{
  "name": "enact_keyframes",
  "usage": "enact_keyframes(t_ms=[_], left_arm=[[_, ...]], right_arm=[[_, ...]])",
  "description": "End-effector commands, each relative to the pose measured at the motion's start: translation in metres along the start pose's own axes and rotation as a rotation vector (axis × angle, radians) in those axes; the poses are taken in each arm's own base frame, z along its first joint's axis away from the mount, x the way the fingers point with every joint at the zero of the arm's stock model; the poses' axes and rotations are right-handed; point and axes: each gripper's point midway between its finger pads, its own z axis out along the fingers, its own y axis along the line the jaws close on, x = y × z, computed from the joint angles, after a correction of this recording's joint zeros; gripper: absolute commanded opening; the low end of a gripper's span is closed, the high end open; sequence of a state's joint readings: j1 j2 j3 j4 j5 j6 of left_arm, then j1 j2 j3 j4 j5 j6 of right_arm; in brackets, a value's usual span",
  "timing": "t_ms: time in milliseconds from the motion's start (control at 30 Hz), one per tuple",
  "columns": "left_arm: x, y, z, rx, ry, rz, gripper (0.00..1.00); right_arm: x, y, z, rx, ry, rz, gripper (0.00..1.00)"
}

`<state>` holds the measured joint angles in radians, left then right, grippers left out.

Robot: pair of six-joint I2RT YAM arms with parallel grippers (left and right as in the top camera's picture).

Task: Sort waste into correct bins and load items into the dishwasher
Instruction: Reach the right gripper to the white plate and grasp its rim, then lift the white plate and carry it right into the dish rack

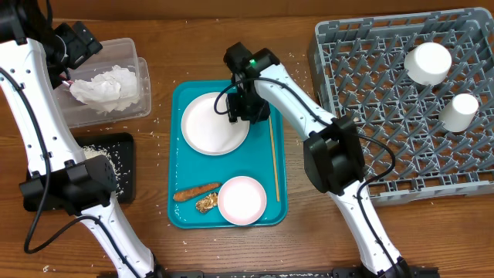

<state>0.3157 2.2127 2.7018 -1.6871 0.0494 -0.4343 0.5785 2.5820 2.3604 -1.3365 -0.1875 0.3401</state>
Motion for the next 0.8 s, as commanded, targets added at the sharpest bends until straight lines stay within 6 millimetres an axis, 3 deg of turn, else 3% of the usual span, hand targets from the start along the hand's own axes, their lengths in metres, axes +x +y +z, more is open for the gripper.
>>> enact_keyframes(t_ms=[0,100,267,400,500,667,767], left_arm=[[0.001,-0.003,0.000,0.008,0.005,0.023,1.00],[0.001,-0.003,0.000,0.007,0.004,0.023,1.00],[0.001,-0.003,0.000,0.007,0.004,0.023,1.00],[0.001,-0.003,0.000,0.007,0.004,0.023,1.00],[0.001,-0.003,0.000,0.007,0.004,0.023,1.00],[0.001,-0.003,0.000,0.009,0.005,0.023,1.00],[0.002,-0.004,0.000,0.013,0.006,0.023,1.00]], right_arm=[[0.001,-0.007,0.009,0.046,0.002,0.006,0.55],[0.001,-0.007,0.009,0.047,0.003,0.006,0.41],[0.004,-0.010,0.007,0.052,0.017,0.015,0.05],[0.002,-0.019,-0.007,0.055,0.022,0.039,0.04],[-0.004,-0.024,-0.029,0.042,-0.002,0.058,0.04],[-0.027,-0.048,-0.113,0.006,-0.148,0.118,0.04],[-0.037,-0.082,-0.177,0.052,-0.290,0.174,0.04]])
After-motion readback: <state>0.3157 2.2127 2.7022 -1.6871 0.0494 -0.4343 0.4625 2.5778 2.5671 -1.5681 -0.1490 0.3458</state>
